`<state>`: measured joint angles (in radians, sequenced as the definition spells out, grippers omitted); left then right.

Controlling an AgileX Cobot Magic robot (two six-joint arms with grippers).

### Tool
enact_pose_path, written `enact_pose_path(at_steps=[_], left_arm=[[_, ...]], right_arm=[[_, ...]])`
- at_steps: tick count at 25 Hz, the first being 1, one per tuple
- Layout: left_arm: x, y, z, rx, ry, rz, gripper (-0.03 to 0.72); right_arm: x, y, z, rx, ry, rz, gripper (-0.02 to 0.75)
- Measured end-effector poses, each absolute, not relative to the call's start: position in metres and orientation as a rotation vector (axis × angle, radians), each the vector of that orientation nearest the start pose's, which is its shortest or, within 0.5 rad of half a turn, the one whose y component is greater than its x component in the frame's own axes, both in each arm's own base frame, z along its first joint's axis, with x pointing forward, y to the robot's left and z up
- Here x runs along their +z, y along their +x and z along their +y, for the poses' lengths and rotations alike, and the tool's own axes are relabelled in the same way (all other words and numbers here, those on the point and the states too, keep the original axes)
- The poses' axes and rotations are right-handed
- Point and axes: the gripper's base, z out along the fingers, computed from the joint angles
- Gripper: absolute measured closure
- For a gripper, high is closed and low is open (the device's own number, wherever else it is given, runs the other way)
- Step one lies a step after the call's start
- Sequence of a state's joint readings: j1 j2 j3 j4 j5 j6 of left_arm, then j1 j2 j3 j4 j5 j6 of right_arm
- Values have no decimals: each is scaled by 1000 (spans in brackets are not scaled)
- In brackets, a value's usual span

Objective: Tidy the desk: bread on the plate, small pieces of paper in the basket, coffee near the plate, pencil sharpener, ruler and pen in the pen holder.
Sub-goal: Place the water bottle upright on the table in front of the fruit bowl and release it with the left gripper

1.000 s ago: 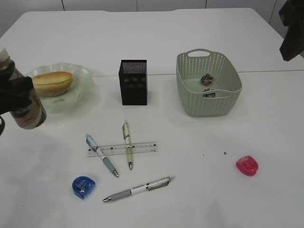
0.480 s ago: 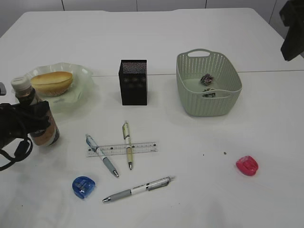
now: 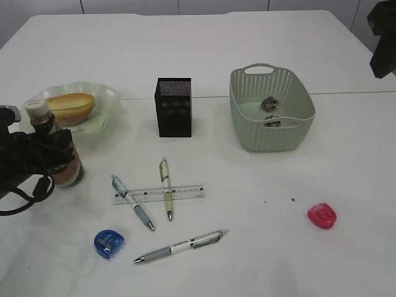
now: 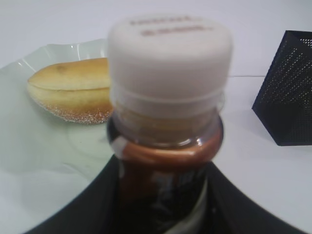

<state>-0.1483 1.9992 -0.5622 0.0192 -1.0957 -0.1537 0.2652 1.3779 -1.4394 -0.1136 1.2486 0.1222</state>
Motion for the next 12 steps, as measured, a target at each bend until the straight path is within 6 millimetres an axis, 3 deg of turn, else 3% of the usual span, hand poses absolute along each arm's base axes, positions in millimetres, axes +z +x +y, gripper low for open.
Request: enact_pose_path(at_steps=[12], left_arm=[[105, 314, -52, -239, 78, 1791, 232]], right_arm=[[386, 263, 61, -37, -204, 2649, 332]])
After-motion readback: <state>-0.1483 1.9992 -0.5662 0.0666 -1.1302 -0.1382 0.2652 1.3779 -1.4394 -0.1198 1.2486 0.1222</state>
